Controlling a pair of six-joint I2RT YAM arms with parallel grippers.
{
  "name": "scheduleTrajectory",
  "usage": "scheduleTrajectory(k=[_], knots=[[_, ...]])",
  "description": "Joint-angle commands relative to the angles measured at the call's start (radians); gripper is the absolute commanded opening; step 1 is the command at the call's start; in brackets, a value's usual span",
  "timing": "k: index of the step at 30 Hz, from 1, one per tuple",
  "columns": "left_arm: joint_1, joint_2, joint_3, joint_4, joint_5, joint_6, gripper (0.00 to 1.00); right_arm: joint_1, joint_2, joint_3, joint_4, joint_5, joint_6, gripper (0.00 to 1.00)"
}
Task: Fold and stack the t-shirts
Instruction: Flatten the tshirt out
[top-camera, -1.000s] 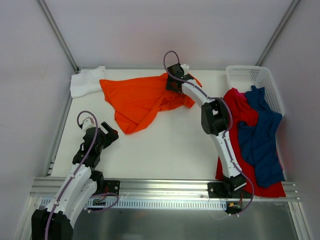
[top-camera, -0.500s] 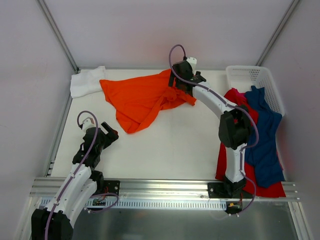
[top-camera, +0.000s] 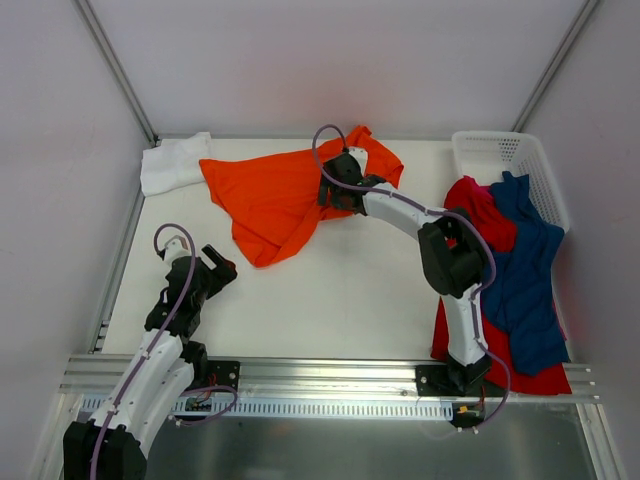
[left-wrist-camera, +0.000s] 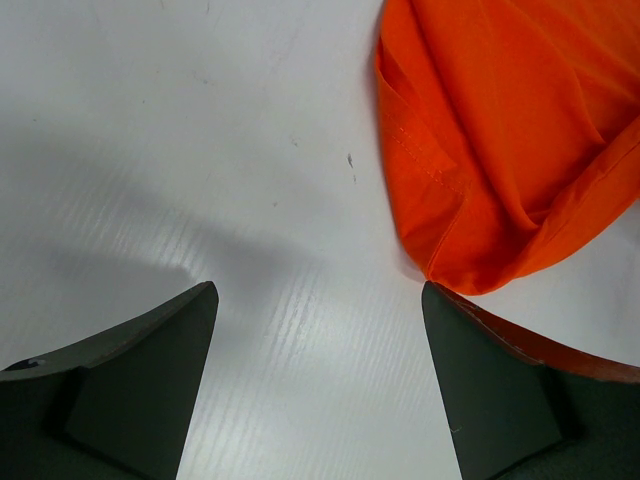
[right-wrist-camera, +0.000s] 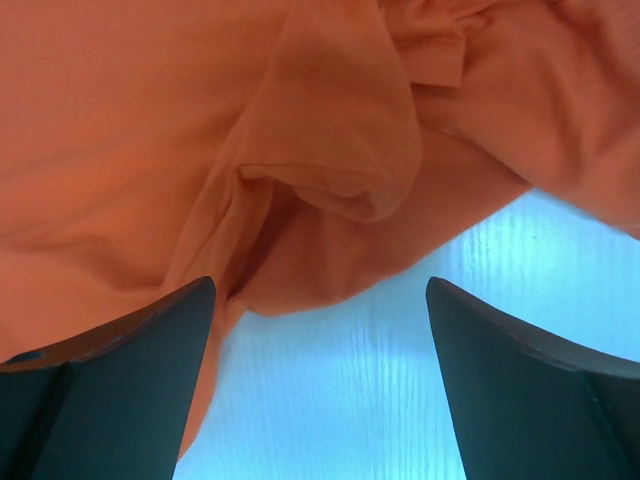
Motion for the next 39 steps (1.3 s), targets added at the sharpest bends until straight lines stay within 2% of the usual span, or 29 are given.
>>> scheduleTrajectory(k=[1,3,6,20,23,24,27,28,30,32,34,36,39], knots=[[-0.008,-0.014,-0.010,0.026,0.019,0.019,0.84,-0.028,0.066,0.078,0.034,-0.048,0.023,0.89],[-0.009,-0.014,-0.010,0.028,0.019,0.019,0.84,-0.039,0.094,0.095,0.032,-0.051,0.020,0.83],[-0.008,-0.012,-0.010,0.028,0.021,0.019,0.84,-0.059,0.107,0.109,0.035,-0.051,0.008,0.82],[-0.008,-0.003,-0.009,0.028,0.018,0.019,0.84,-0.102,0.092,0.151,0.035,0.001,-0.074,0.82],[-0.008,0.000,-0.009,0.030,0.016,0.019,0.84,-0.117,0.110,0.171,0.037,-0.022,-0.072,0.73],[-0.008,0.000,-0.007,0.030,0.016,0.018,0.84,-0.122,0.117,0.176,0.037,-0.025,-0.072,0.60],[-0.008,0.005,-0.007,0.030,0.016,0.019,0.84,-0.128,0.141,0.201,0.035,-0.030,-0.075,0.37],[-0.008,0.005,-0.007,0.028,0.018,0.018,0.84,-0.126,0.147,0.205,0.037,-0.033,-0.075,0.33],[-0.008,0.005,-0.007,0.030,0.016,0.018,0.84,-0.129,0.163,0.216,0.037,-0.037,-0.075,0.24],[-0.008,0.006,-0.007,0.028,0.015,0.018,0.84,-0.131,0.169,0.218,0.037,-0.037,-0.074,0.21],[-0.008,0.008,-0.006,0.030,0.015,0.019,0.84,-0.136,0.173,0.218,0.037,-0.040,-0.072,0.14],[-0.008,0.009,-0.006,0.028,0.015,0.018,0.84,-0.137,0.175,0.213,0.037,-0.040,-0.072,0.02],[-0.008,0.013,-0.004,0.031,0.015,0.016,0.84,-0.139,0.161,0.202,0.035,-0.042,-0.078,0.00]])
